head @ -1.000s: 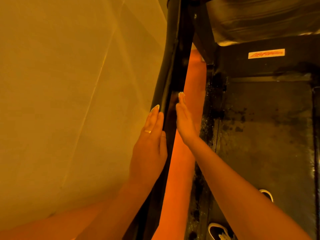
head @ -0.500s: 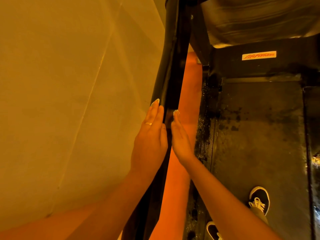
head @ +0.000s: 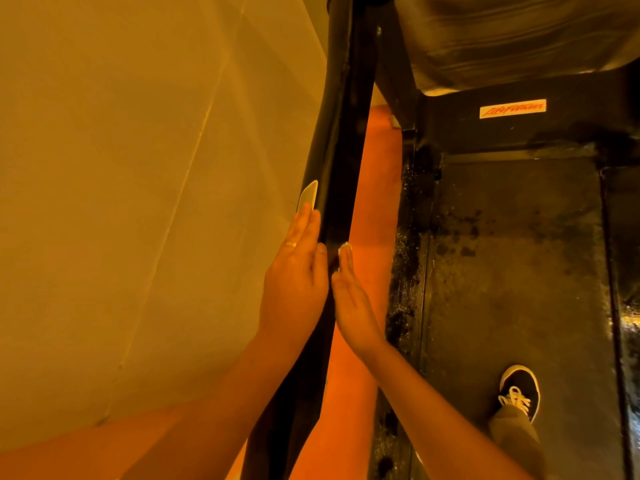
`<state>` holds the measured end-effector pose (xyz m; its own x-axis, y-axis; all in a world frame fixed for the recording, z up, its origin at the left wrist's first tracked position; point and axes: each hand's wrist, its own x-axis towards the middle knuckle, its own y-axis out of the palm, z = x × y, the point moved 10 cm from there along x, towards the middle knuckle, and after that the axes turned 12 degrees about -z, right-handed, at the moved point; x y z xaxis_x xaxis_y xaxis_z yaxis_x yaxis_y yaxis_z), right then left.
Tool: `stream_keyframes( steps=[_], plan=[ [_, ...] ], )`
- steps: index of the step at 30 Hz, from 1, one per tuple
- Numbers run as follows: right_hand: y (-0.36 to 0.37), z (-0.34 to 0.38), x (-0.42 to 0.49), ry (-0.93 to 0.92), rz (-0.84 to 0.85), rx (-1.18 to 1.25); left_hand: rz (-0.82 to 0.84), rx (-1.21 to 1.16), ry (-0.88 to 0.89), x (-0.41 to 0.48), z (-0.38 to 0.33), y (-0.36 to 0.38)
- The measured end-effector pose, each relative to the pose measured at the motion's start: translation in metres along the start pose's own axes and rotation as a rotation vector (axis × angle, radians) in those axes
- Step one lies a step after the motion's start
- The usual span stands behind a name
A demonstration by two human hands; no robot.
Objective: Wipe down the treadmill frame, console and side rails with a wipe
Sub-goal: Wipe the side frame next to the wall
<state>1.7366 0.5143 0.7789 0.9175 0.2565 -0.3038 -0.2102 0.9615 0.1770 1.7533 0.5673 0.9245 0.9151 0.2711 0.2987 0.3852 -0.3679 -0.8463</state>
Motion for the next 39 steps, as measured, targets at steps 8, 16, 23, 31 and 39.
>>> stream_keyframes(
  steps=[8,16,23,31,39],
  plan=[
    [-0.005,0.005,0.006,-0.012,-0.047,-0.067,-0.004,0.12,-0.01,-0.095,0.014,-0.034],
    [0.003,-0.014,-0.033,0.017,-0.005,-0.051,-0.026,0.128,-0.001,-0.093,0.014,-0.033],
    [0.003,-0.011,-0.032,-0.021,-0.067,-0.061,-0.038,0.126,-0.001,-0.093,0.012,-0.034],
    [0.006,-0.014,-0.04,0.0,-0.057,-0.102,-0.064,0.136,0.032,-0.092,0.008,-0.036],
    [0.015,-0.033,-0.096,-0.003,0.012,-0.032,-0.081,0.161,0.043,-0.091,0.006,-0.038]
  ],
)
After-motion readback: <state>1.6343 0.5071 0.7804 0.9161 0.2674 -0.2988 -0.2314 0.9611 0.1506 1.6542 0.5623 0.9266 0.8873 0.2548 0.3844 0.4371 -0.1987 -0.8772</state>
